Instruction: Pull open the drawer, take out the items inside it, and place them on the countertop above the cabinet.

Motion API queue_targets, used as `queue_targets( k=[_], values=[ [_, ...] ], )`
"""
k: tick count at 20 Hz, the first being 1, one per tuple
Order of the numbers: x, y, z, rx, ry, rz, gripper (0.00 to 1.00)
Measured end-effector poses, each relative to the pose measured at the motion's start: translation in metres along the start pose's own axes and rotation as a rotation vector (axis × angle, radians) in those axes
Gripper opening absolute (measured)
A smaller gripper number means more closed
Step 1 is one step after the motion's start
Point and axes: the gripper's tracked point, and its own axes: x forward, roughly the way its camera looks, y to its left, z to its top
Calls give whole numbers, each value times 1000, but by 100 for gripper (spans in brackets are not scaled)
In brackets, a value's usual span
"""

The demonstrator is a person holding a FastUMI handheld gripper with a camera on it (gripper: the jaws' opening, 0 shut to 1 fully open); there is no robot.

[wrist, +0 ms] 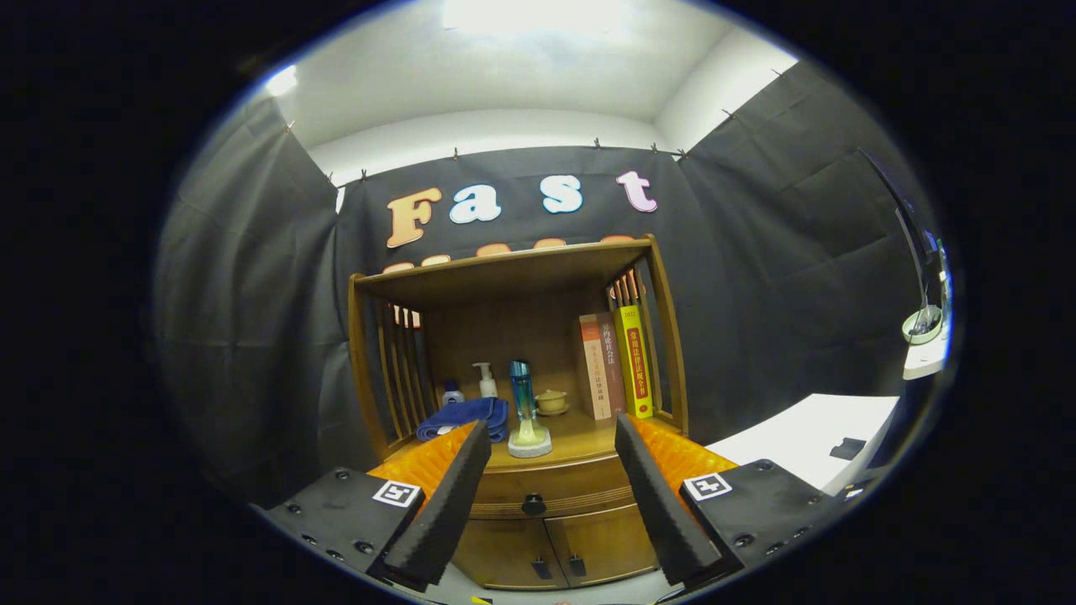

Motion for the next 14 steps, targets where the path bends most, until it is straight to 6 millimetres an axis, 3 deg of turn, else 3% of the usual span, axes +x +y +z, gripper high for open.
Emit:
queue_targets(
  k=[6, 14],
  values=[
    [-1, -6, 7, 1, -15, -4, 98],
    [-2, -1, -2, 0, -4, 4, 98]
  ],
)
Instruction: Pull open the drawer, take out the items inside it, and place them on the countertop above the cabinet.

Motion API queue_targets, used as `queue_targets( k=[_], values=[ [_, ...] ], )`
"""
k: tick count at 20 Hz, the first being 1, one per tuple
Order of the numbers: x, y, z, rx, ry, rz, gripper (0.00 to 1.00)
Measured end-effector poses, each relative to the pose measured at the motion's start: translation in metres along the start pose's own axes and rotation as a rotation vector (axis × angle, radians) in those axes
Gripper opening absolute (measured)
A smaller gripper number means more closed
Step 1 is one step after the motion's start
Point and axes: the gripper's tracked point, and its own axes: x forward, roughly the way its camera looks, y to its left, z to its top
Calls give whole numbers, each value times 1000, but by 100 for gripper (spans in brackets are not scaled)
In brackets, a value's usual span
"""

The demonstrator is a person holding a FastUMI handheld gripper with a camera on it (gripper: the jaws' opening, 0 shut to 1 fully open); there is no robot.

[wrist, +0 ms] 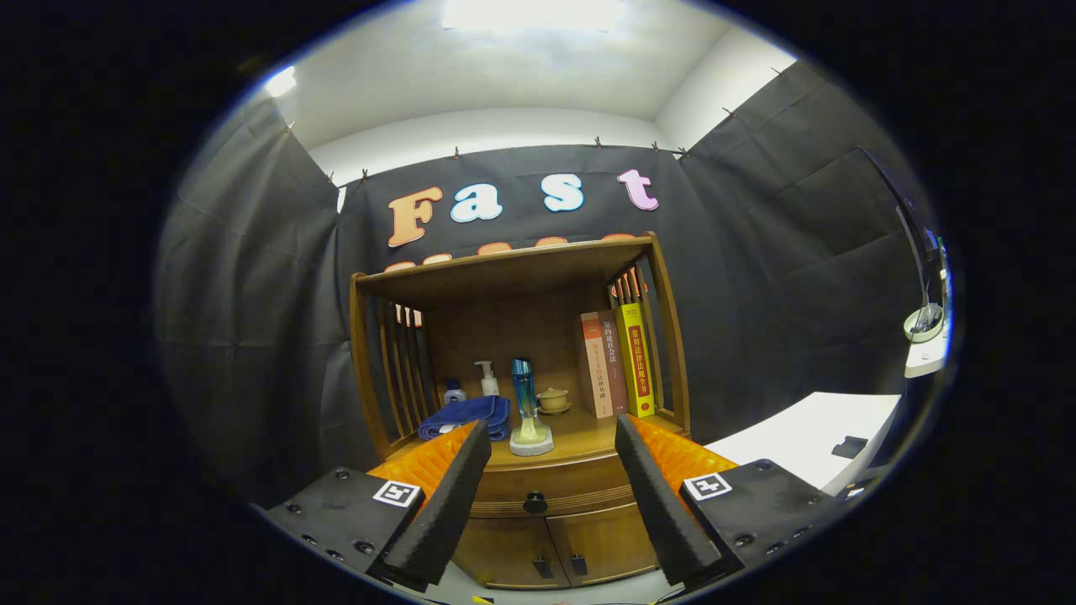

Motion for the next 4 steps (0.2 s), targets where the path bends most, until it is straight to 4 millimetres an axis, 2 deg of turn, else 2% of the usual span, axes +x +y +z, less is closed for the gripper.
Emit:
queue_targets(
  k=[4],
  values=[
    [0, 0, 0, 1, -1, 2, 98]
  ],
)
